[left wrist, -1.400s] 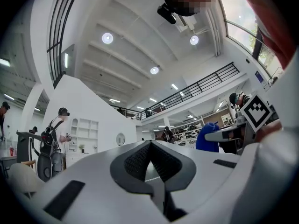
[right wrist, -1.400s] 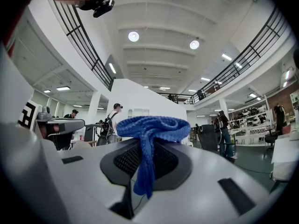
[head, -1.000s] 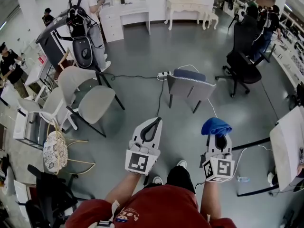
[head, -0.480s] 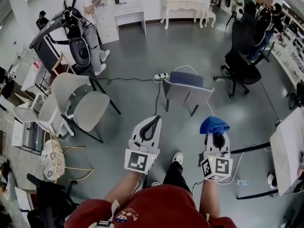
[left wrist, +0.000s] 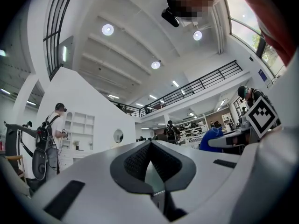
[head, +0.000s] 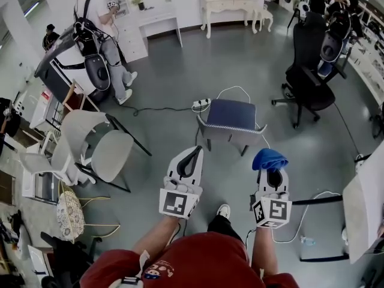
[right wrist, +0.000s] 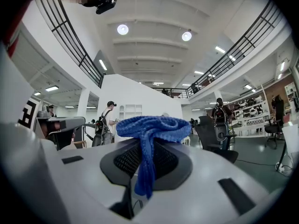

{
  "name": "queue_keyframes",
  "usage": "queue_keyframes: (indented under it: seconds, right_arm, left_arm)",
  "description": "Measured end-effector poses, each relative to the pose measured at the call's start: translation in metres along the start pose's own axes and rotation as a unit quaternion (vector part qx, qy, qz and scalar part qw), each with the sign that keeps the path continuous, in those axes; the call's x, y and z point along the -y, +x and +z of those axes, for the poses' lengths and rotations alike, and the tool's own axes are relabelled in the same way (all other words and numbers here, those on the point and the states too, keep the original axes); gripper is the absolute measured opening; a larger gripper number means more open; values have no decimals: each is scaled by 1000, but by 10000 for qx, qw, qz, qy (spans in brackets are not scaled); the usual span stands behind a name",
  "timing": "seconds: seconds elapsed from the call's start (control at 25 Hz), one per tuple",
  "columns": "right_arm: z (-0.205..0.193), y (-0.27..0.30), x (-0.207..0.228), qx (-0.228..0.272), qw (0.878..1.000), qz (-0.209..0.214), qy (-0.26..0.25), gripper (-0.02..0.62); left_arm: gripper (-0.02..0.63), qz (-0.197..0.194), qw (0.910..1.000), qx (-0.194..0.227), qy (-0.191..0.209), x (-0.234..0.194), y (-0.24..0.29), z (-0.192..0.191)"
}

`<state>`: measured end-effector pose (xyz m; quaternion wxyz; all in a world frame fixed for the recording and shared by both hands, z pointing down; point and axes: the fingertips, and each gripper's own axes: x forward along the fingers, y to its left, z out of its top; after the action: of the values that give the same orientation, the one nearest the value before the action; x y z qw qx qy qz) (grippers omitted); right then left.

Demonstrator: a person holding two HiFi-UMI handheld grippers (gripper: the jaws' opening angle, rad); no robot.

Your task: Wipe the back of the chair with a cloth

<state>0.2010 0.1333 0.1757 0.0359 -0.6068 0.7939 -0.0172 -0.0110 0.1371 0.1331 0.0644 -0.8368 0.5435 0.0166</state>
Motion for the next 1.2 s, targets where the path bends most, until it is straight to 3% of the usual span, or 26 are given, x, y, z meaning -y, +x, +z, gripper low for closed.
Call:
queue_keyframes:
  seconds: [0.28,0.52,0.72,1.0,1.2]
  right_arm:
    - [-10,64,42,-101,9998,141,-7,60]
    - [-32,101,63,-318,9992,217,-128,61]
    - [-75,119,58,-632,9974,108,-318,61]
    - [-160,127,53,-1031,9943,-204,-202,61]
    - [-244,119,47,-1409,9895,-286,-170,61]
  left_arm:
    - [14,111,9999,-122,8,-2,74,-20]
    - [14,32,9993,-211,292,-1,115,-46]
    - [14,-318,9972,-28,679,0,135,-75]
    - [14,-560,9970,94,530,-8,139,-148]
    - [14,-717,9968,-140,329,-1,128,-222]
